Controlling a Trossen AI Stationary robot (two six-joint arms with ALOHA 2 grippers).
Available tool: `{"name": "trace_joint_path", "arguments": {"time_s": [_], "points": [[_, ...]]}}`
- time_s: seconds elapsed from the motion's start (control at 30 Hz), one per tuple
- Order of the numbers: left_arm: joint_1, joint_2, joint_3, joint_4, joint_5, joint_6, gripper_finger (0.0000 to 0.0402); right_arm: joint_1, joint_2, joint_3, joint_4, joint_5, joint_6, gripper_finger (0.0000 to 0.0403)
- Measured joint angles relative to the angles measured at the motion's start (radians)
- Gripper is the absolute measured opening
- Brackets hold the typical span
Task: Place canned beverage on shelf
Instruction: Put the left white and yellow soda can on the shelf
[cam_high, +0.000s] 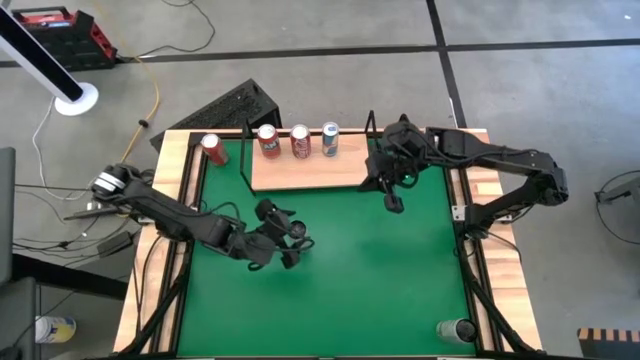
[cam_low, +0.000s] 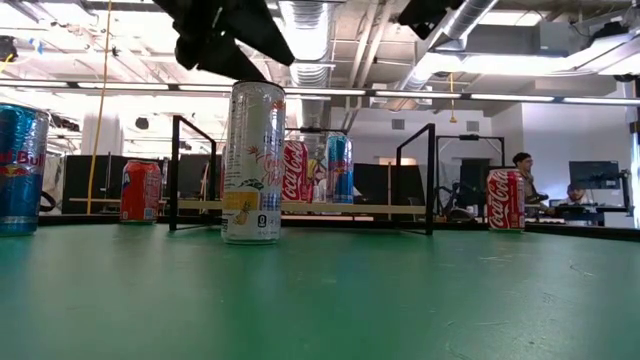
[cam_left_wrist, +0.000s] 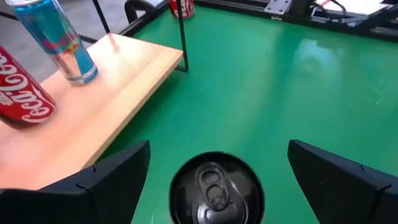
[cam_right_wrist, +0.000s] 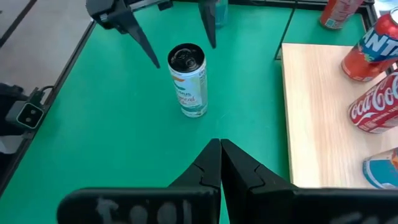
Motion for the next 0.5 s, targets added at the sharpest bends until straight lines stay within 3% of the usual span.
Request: {"name": "trace_joint_path", "arguments": {"time_s": [0.5], "points": [[0.006, -0.001, -0.006, -0.036, 0.024, -0.015, 0.0365, -0.049, 0.000, 0.000, -0.008, -0.076, -0.025, 0.0028]]}}
